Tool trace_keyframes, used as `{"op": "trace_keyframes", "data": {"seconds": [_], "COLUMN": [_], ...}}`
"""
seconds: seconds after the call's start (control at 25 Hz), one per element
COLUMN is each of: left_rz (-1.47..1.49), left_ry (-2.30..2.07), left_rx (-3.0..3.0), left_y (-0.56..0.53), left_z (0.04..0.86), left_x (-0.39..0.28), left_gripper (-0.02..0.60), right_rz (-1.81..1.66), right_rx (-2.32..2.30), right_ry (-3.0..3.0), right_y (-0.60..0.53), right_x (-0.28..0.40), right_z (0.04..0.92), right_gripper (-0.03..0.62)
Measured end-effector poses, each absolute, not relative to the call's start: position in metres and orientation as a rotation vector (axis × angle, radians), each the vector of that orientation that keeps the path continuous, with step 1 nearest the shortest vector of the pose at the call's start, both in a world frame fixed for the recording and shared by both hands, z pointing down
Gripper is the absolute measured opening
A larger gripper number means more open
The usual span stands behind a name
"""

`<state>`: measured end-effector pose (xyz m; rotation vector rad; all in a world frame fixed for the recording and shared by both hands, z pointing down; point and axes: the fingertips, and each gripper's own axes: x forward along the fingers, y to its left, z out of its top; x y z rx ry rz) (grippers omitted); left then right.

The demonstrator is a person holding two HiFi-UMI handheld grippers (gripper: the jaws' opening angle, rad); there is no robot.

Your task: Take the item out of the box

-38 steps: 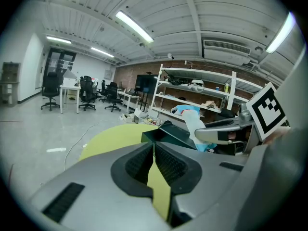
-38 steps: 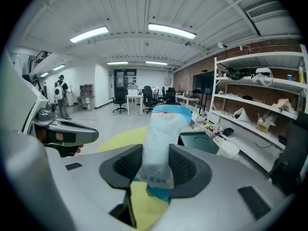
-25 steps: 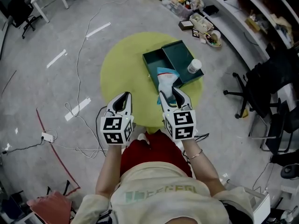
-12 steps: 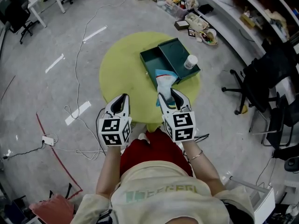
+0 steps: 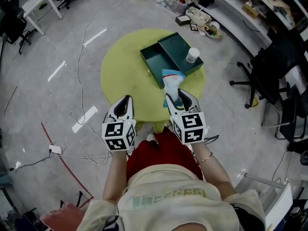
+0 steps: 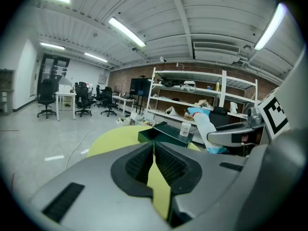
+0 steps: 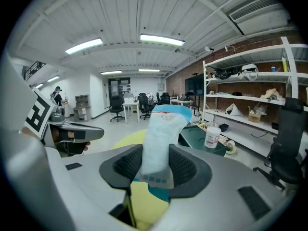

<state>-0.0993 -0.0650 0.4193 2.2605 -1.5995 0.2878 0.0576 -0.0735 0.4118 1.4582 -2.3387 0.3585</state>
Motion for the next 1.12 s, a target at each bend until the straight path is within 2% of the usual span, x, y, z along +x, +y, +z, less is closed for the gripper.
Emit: {"op": "trace_keyframes", "data": {"seconds": [1.12], "left_rz": [0.298], "left_ry": [-1.516], "left_rx": [2.344], "left_y": [-0.03], "left_z": [0.414], "left_x": [-0.075], "left_gripper": [0.031], "right_rz": [0.381], "right_rx": [1.548], "right_ry": [-2.316], "right_y": [-0.028], "right_x": [0.083], "right_z": [0.409], "right_gripper": [0.199]}}
